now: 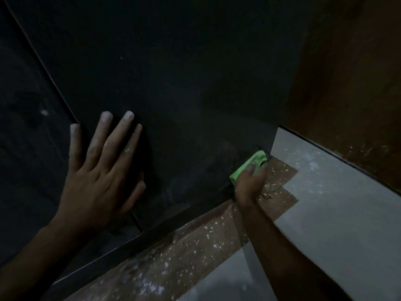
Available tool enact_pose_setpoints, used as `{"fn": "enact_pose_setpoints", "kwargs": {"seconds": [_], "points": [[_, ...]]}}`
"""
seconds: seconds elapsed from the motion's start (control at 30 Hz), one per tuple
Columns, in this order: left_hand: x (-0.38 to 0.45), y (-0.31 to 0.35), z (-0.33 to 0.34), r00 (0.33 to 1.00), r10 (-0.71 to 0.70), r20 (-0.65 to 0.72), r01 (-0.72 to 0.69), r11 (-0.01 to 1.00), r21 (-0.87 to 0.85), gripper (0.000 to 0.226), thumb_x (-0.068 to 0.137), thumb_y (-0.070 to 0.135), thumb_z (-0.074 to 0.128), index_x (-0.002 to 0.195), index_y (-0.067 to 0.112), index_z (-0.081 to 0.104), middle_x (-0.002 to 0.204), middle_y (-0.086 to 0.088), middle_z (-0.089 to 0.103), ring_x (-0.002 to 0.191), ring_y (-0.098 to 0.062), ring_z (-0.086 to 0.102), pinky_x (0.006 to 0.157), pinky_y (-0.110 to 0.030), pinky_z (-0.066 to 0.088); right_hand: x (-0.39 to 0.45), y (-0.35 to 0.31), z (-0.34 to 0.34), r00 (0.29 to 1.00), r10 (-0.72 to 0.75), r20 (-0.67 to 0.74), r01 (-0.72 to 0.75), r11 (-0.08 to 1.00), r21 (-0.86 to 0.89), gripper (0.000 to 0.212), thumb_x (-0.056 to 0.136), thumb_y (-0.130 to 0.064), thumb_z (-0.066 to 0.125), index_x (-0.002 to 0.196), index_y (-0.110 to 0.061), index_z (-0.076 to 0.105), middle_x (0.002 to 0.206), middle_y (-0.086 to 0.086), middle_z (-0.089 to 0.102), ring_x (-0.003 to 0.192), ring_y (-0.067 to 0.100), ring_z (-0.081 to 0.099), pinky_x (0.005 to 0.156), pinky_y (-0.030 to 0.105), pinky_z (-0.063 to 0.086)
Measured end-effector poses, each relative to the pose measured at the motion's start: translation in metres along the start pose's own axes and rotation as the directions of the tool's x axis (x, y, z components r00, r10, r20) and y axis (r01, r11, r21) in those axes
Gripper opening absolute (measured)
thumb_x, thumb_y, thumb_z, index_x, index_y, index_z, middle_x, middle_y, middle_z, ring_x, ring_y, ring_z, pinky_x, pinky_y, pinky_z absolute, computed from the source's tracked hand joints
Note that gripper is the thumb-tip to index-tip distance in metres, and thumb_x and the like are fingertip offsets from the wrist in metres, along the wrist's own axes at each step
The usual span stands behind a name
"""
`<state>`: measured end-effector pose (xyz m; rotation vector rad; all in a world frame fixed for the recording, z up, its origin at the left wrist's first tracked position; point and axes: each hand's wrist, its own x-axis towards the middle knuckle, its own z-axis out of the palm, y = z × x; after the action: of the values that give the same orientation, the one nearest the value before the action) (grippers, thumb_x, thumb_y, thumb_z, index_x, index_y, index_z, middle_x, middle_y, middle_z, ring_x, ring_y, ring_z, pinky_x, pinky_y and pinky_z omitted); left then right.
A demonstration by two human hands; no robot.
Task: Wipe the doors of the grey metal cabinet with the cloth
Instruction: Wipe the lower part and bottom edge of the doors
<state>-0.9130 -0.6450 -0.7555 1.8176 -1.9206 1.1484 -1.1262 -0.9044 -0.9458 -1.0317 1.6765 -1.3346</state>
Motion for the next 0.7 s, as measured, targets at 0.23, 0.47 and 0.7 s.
{"fn": "enact_pose_setpoints", "kwargs": {"seconds": [0.23,0.47,0.7], "points": [[-0.001,-0.004,0.008,1.000,0.003,0.014,-0.003,1.000,0.002,0.083,0.096,0.046,0.043,0.166,0.008,0.019,0.176,-0.012,0.011,0.163,-0.030,-0.001,0.128,-0.061,-0.003,0.025,0.004,-0.001,0.961,0.277,0.010,-0.276,0.952,0.130,0.044,0.107,-0.033,0.036,0.142,-0.011,0.048,0.138,0.016,0.059,0.115,0.031,0.063,0.097,0.036,0.052],[-0.003,-0.011,-0.001,0.998,0.057,0.024,-0.057,0.998,-0.031,0.084,0.094,0.043,0.044,0.165,0.004,0.020,0.175,-0.014,0.013,0.163,-0.032,0.001,0.129,-0.059,-0.004,-0.012,0.004,-0.024,0.994,-0.094,0.060,0.093,0.995,0.021,0.050,0.109,-0.039,0.037,0.153,-0.014,0.037,0.143,0.011,0.054,0.112,0.012,0.055,0.087,0.021,0.041],[-0.003,-0.011,-0.002,0.997,0.060,0.048,-0.058,0.998,-0.040,0.086,0.092,0.042,0.043,0.165,0.004,0.020,0.175,-0.012,0.011,0.163,-0.032,0.000,0.129,-0.057,-0.006,-0.007,-0.019,-0.019,1.000,-0.022,-0.004,0.022,1.000,-0.002,0.047,0.109,-0.028,0.039,0.154,-0.015,0.033,0.144,0.012,0.053,0.120,0.022,0.059,0.090,0.028,0.052]]}}
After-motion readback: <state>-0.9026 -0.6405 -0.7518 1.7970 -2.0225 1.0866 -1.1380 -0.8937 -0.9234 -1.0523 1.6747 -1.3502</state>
